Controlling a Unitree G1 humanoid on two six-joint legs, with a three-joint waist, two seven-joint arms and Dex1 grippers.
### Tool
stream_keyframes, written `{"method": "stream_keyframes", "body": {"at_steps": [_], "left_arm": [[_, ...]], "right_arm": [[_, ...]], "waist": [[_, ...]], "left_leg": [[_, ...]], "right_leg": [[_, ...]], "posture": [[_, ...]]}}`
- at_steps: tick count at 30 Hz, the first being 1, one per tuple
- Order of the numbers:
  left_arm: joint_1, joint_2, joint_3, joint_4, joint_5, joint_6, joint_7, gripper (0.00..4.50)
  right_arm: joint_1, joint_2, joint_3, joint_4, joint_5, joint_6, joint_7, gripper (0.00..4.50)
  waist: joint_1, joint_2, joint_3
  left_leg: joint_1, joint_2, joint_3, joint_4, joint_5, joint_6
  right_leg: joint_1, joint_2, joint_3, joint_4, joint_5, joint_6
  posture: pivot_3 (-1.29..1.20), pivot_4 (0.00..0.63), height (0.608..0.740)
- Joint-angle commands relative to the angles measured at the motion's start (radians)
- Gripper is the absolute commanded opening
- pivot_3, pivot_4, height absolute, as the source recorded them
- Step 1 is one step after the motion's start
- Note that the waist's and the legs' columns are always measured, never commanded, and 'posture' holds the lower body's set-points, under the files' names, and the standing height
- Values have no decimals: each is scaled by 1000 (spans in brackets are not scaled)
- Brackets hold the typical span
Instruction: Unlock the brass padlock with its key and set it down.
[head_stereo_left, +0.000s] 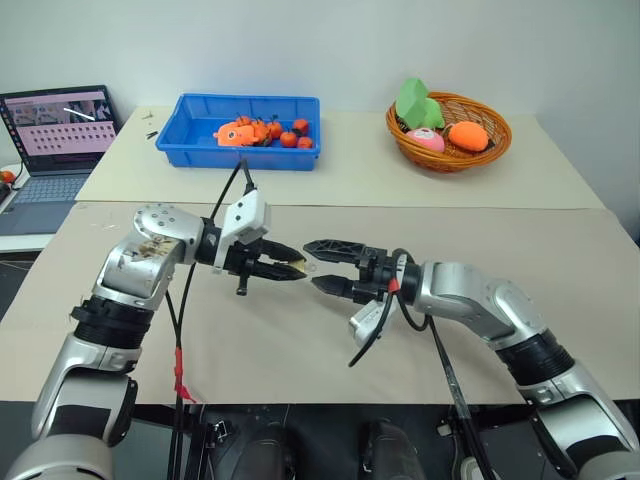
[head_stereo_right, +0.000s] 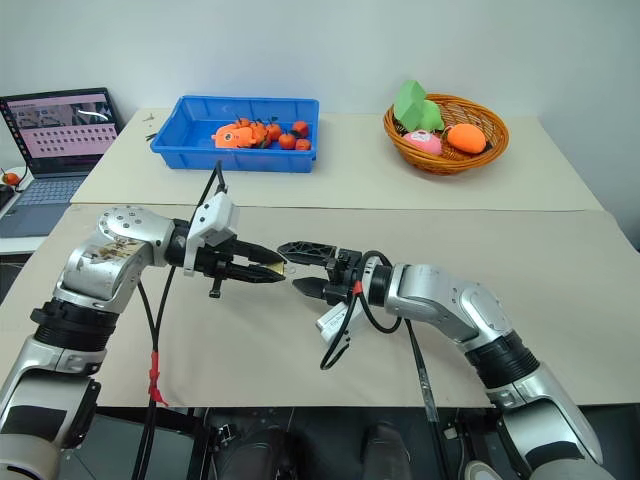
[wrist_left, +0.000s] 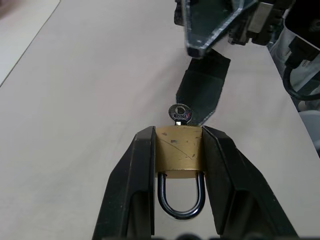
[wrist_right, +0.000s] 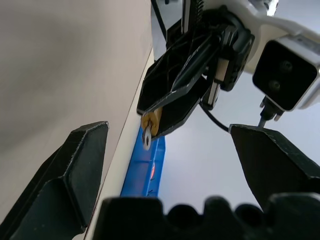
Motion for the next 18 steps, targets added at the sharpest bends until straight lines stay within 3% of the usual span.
{"method": "stream_keyframes", "body": {"at_steps": [1,16,18], "left_arm": [[-19,-6,8,-1,-5,-14,8,854],[-29,-14,19,1,-15,1,15,854],[-29,-14,19,0,-15,1,17,854]], "right_arm": [[-19,10,-25,-33,21,14,3,4500],[-16,-22,-56,15,-34,20,-46,4500],[-17,-21,-58,18,-37,23,-51,3997]], "waist": [[0,0,0],[0,0,0],[0,0,0]], "left_leg": [[0,0,0,0,0,0],[0,0,0,0,0,0],[0,0,0,0,0,0]], "right_leg": [[0,0,0,0,0,0],[0,0,0,0,0,0],[0,0,0,0,0,0]], "posture": [[0,150,684],[0,150,684],[0,150,684]]}}
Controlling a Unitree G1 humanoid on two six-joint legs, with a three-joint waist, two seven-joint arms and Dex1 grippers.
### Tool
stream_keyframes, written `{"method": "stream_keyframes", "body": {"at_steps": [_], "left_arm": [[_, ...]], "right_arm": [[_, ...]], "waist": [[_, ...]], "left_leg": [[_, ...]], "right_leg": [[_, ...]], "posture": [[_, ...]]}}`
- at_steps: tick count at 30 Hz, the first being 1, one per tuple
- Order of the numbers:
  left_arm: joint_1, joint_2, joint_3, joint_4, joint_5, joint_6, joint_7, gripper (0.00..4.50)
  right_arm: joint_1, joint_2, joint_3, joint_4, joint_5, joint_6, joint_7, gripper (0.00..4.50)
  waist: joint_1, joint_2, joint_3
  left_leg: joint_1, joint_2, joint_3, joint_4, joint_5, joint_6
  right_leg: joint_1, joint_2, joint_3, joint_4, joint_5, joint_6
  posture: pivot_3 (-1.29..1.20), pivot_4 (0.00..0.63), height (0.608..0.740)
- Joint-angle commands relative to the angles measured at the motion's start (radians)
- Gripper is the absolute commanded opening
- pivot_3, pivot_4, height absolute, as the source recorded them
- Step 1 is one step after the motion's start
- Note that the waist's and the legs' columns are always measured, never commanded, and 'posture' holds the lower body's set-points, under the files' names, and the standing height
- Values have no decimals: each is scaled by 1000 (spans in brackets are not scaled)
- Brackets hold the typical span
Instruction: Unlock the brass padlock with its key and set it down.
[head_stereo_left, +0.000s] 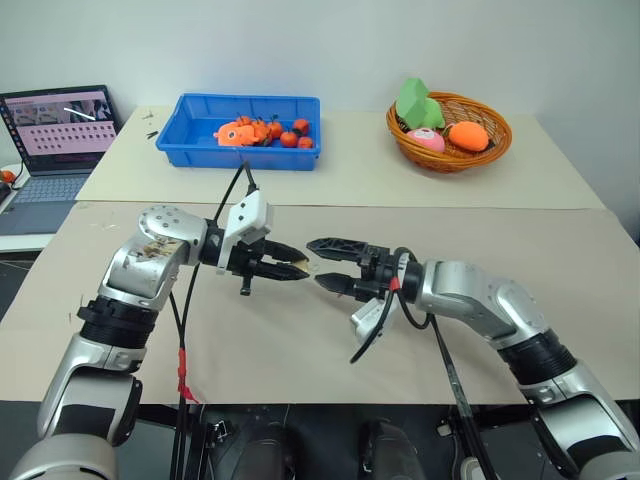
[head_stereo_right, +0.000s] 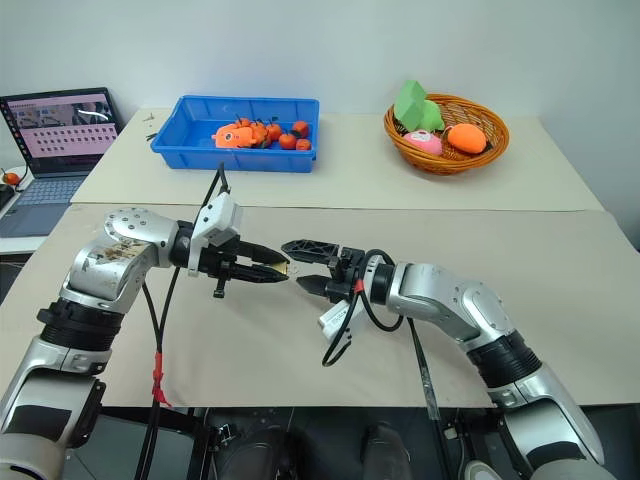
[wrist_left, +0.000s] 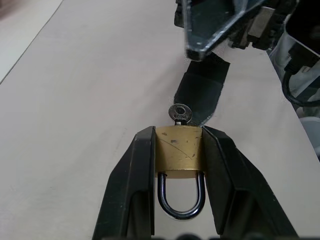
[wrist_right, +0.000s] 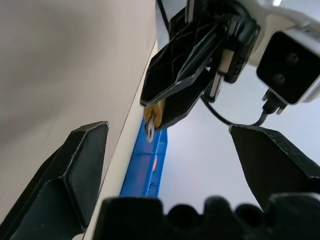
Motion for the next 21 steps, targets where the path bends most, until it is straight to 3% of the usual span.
{"method": "stream_keyframes", "body": {"at_steps": [1,12,21], "left_arm": [[-28,-1,18,-17,-15,-1,8,854],[-25,-3,18,-22,-21,4,17,854],[-21,-4,19,-25,-23,6,25,854]], "right_arm": [[-17,-4,-44,-13,1,16,-33,3827],[-13,7,-44,-47,27,44,-16,69],[-3,26,-37,-72,46,61,8,69]], "waist": [[0,0,0],[0,0,0],[0,0,0]], "left_leg": [[0,0,0,0,0,0],[0,0,0,0,0,0],[0,0,0,0,0,0]], "right_leg": [[0,0,0,0,0,0],[0,0,0,0,0,0],[0,0,0,0,0,0]], "posture": [[0,150,684],[0,150,684],[0,150,684]]}}
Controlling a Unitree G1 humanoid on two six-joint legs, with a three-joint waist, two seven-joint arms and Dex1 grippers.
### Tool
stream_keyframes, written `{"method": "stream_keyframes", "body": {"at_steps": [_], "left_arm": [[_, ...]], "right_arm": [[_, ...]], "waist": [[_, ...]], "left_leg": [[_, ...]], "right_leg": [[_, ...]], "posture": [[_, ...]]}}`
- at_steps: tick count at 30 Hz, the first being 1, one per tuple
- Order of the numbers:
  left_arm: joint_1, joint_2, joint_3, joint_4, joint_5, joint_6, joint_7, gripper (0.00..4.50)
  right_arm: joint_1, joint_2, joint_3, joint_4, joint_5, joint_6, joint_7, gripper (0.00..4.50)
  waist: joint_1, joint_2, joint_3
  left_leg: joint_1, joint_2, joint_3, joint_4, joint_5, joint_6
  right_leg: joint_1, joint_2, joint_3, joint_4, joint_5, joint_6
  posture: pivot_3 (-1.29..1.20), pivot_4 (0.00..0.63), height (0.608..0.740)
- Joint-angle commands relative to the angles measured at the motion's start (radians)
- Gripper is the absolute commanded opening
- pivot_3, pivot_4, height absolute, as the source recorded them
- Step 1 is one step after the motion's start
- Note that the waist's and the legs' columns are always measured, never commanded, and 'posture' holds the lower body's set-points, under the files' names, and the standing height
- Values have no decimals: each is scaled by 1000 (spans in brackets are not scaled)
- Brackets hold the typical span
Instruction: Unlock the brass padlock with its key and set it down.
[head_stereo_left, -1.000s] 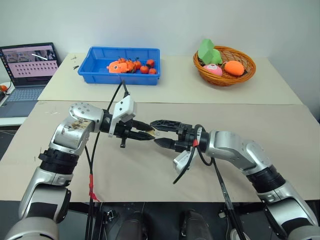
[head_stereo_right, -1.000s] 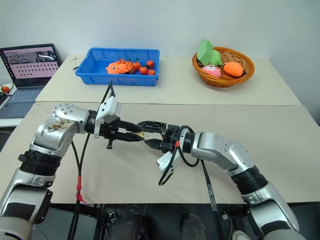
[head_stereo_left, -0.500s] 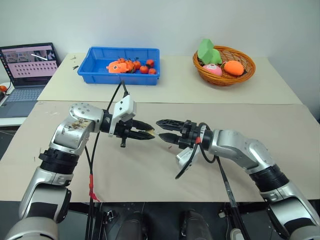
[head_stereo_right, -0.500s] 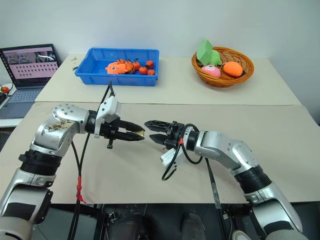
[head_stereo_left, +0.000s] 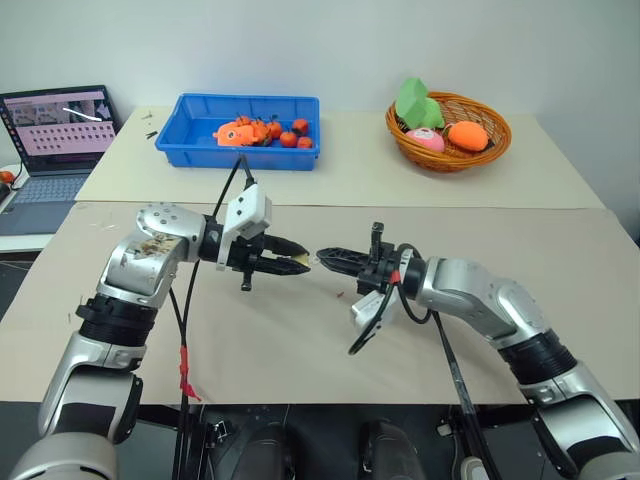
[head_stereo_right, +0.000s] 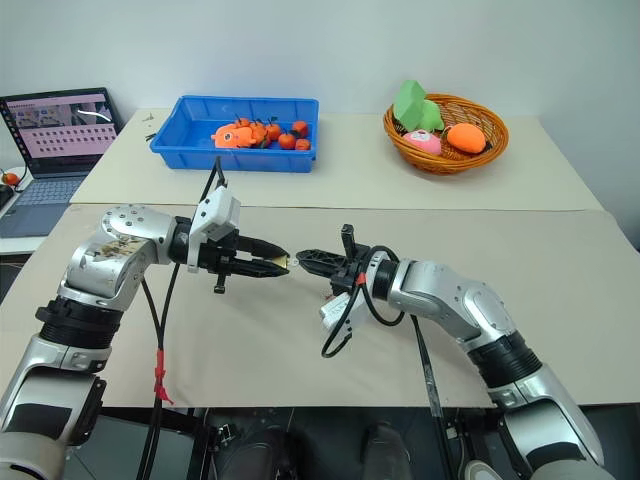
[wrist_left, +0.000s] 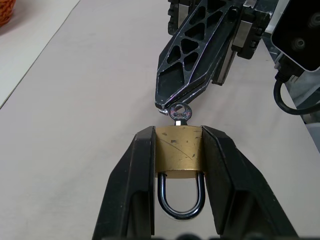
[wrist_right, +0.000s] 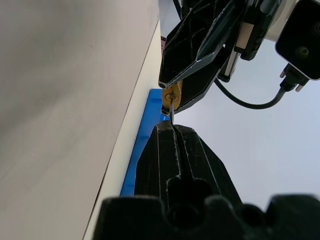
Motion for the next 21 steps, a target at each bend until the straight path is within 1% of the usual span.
{"method": "stream_keyframes", "body": {"at_steps": [1,5,8,10,21], "left_arm": [[-10,-1,7,-26,-12,5,6,854],[-7,1,5,-29,-14,7,9,854],[-6,3,5,-30,-16,8,9,854],[-6,3,4,-31,-17,9,10,854],[-10,2,4,-21,-18,4,12,854]], "right_arm": [[-11,15,-31,-63,43,6,-8,69],[-9,20,-34,-67,49,13,-8,69],[-11,22,-38,-68,49,12,-14,808],[-12,22,-39,-69,43,12,-15,1444],[17,9,-39,-93,29,2,-13,1444]], "waist": [[0,0,0],[0,0,0],[0,0,0],[0,0,0],[1,0,0]], "left_leg": [[0,0,0,0,0,0],[0,0,0,0,0,0],[0,0,0,0,0,0],[0,0,0,0,0,0],[0,0,0,0,0,0]], "right_leg": [[0,0,0,0,0,0],[0,0,0,0,0,0],[0,0,0,0,0,0],[0,0,0,0,0,0],[0,0,0,0,0,0]], "posture": [[0,150,684],[0,150,684],[0,150,684],[0,150,684],[0,150,684]]}}
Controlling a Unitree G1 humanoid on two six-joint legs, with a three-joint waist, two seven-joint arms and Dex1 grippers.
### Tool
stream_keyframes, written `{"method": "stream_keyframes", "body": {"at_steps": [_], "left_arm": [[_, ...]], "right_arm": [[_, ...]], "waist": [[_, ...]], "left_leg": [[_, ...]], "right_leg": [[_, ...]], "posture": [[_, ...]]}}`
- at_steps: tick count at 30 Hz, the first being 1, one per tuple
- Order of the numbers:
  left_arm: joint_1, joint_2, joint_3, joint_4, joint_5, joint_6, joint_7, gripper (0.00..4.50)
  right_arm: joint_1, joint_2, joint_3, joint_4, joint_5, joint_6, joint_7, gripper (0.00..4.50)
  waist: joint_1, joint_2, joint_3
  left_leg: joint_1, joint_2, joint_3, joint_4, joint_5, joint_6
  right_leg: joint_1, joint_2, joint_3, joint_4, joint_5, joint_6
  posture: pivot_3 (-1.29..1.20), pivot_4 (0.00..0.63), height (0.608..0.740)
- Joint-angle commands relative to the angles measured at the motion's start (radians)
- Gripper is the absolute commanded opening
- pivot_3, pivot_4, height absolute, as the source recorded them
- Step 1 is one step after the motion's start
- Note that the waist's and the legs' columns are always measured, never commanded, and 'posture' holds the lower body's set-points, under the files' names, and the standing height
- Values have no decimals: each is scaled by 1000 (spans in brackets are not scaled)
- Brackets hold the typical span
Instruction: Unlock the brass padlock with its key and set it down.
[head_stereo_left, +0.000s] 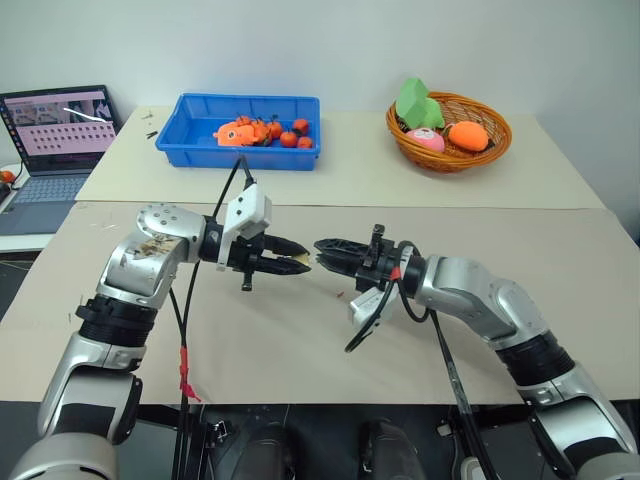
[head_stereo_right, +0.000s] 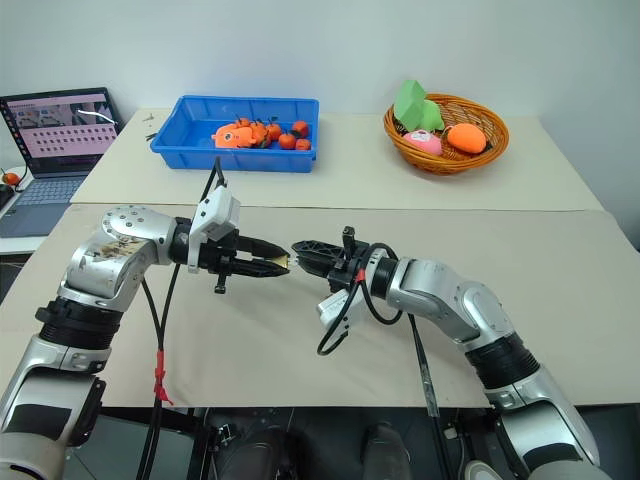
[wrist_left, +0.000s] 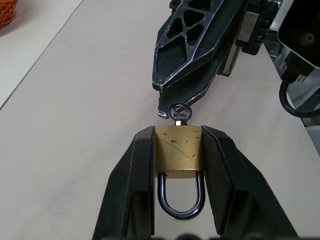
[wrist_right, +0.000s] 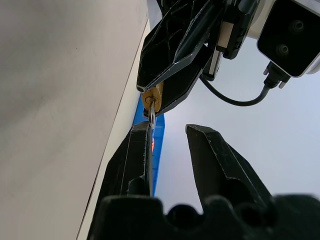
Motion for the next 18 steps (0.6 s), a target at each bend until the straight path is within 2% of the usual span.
{"method": "stream_keyframes", "body": {"at_steps": [1,18], "left_arm": [[-14,0,6,-18,-4,2,5,854],[-16,-1,3,-15,-3,-4,4,854]], "right_arm": [[13,-1,-22,-69,9,-9,-16,1444],[26,-4,-31,-85,11,-3,-16,1444]], "waist": [[1,0,0],[1,0,0]], "left_leg": [[0,0,0,0,0,0],[0,0,0,0,0,0]], "right_leg": [[0,0,0,0,0,0],[0,0,0,0,0,0]], "posture": [[0,150,684],[0,150,684]]}}
